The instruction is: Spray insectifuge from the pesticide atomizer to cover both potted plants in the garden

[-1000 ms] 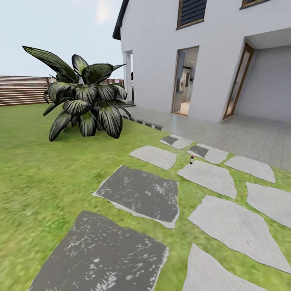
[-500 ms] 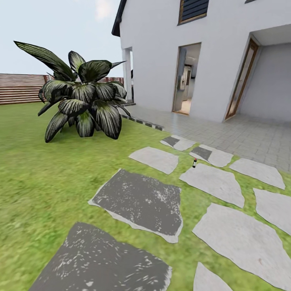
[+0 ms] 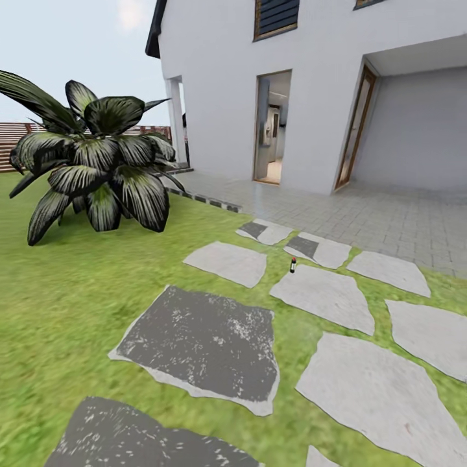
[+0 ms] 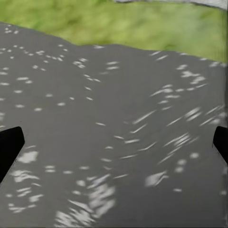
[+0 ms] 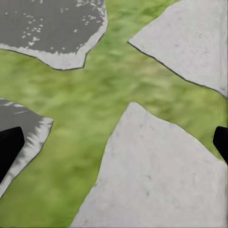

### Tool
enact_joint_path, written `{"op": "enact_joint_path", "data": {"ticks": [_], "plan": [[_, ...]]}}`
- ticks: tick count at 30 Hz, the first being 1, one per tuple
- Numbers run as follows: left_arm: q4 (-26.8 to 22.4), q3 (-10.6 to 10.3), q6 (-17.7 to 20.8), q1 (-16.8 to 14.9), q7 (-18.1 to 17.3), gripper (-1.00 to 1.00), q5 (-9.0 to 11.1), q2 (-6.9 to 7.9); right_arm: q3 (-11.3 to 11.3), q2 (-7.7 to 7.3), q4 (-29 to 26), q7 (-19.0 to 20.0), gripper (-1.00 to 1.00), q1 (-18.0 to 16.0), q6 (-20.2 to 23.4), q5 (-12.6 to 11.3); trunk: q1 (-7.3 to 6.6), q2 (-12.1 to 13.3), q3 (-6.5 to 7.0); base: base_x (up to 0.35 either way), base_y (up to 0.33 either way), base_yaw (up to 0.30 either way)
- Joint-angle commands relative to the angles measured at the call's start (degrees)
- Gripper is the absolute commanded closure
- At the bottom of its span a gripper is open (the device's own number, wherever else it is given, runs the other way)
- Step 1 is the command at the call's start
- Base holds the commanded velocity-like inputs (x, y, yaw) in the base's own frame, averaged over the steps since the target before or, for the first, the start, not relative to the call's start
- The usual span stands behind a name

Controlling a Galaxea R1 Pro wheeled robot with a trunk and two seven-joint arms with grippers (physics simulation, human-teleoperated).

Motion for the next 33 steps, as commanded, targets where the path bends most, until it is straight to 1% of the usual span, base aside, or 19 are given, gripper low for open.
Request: {"op": "enact_joint_path", "data": {"ticks": [1,13,19,33], "plan": [[0.01,0.08,-0.18,-0.02,-0.02,-1.0,-0.38,0.0,0.02,0.0,0.05,0.0,-1.0,-0.04,-0.18,0.01,0.03,-0.02,-0.05,0.339,0.0,-0.262],[0.01,0.21,-0.18,-0.03,-0.02,-1.0,-0.38,0.06,0.02,0.0,0.05,-0.02,-1.0,-0.04,-0.18,0.08,0.03,-0.02,-0.05,0.339,0.0,-0.246],[0.0,0.28,-0.18,-0.03,-0.02,-1.0,-0.34,0.09,0.02,-0.03,0.05,-0.02,-1.0,-0.04,-0.18,0.04,0.03,-0.02,-0.05,0.338,0.013,-0.025],[0.01,0.28,-0.18,-0.03,-0.02,-1.0,-0.33,0.0,0.02,-0.02,0.05,-0.02,-1.0,-0.04,-0.17,0.06,0.03,-0.02,-0.05,0.306,0.182,0.0]]}}
